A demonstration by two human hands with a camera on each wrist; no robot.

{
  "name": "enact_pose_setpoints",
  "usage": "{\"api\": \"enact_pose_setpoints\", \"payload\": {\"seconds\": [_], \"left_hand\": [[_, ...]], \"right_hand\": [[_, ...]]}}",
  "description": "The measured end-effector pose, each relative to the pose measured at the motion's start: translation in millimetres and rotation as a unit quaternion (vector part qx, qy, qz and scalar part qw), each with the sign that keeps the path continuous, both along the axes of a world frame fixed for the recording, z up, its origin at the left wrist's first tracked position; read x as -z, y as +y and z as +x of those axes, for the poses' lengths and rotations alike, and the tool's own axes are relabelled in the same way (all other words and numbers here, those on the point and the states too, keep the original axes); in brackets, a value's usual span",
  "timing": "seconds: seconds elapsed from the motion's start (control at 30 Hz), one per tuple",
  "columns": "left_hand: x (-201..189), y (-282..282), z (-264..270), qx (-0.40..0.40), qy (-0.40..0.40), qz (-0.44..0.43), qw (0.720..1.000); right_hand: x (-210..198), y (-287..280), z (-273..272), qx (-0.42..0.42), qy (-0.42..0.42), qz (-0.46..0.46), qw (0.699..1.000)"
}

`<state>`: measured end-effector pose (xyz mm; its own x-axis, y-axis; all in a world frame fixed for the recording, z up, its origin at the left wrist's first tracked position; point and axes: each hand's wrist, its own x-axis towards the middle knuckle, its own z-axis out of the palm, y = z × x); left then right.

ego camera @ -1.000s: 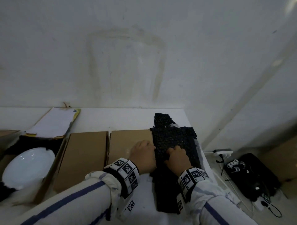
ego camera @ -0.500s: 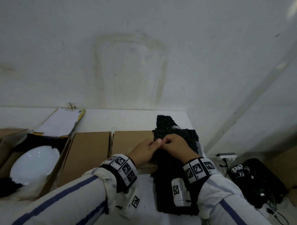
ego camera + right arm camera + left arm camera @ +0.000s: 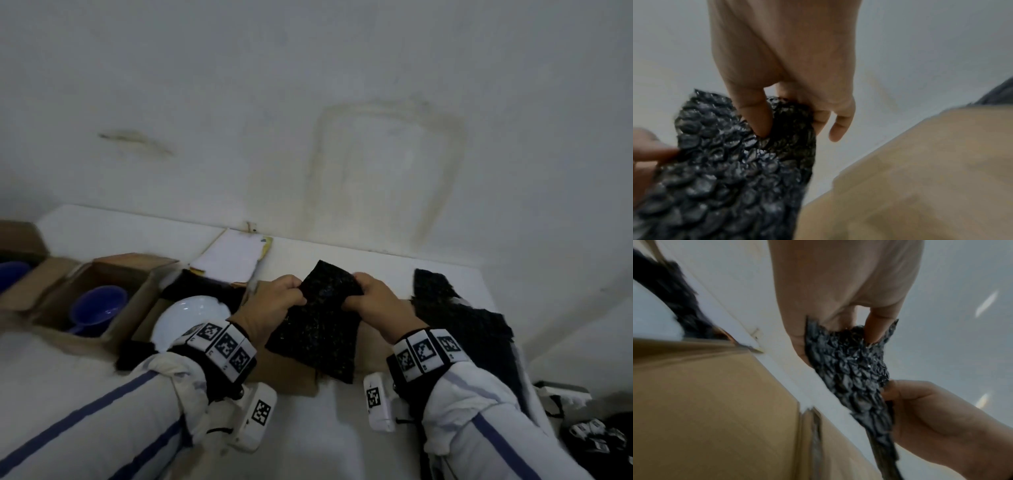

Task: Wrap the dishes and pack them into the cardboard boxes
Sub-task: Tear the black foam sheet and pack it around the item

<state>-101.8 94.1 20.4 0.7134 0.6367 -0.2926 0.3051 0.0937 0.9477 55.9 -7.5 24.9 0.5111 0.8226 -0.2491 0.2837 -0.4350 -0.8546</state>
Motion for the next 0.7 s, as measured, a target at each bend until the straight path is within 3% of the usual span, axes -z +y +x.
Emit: {"api": "enact_pose_setpoints", "payload": {"seconds": [0.07,0.13,0.17,0.27,0.37,0.53,0.6,0.7], "left_hand": [[4,30,-30,-0.022,0.055,0.095,0.994],[8,57,-63,-0.030,0.132,0.205,0.969],[10,70,-77,-0.030,0.154,0.221,0.963],[11,103,-109,-0.048,0.160,0.181,0.969],[7,128,-125,-0.104,0.102,0.095,0.985],[1,156,-139,-0.190,0.038,-0.018,0.981],[-3,157,-142,-0.137,0.121,0.035,0.983],[18,154,-141,-0.006,0.280,0.137,0.950]], "right_hand": [[3,26,-23,-0.020,0.009,-0.003,1.000],[8,53,-50,-0.049,-0.007,-0.008,0.999],[10,66,-63,-0.068,-0.027,-0.018,0.997],[13,101,-98,-0.092,-0.079,-0.020,0.992],[12,128,-124,-0.063,-0.117,0.038,0.990],[21,151,-149,-0.121,-0.251,0.097,0.956],[37,152,-158,-0.191,-0.296,0.086,0.932],[66,151,-172,-0.283,-0.344,0.005,0.895]]}}
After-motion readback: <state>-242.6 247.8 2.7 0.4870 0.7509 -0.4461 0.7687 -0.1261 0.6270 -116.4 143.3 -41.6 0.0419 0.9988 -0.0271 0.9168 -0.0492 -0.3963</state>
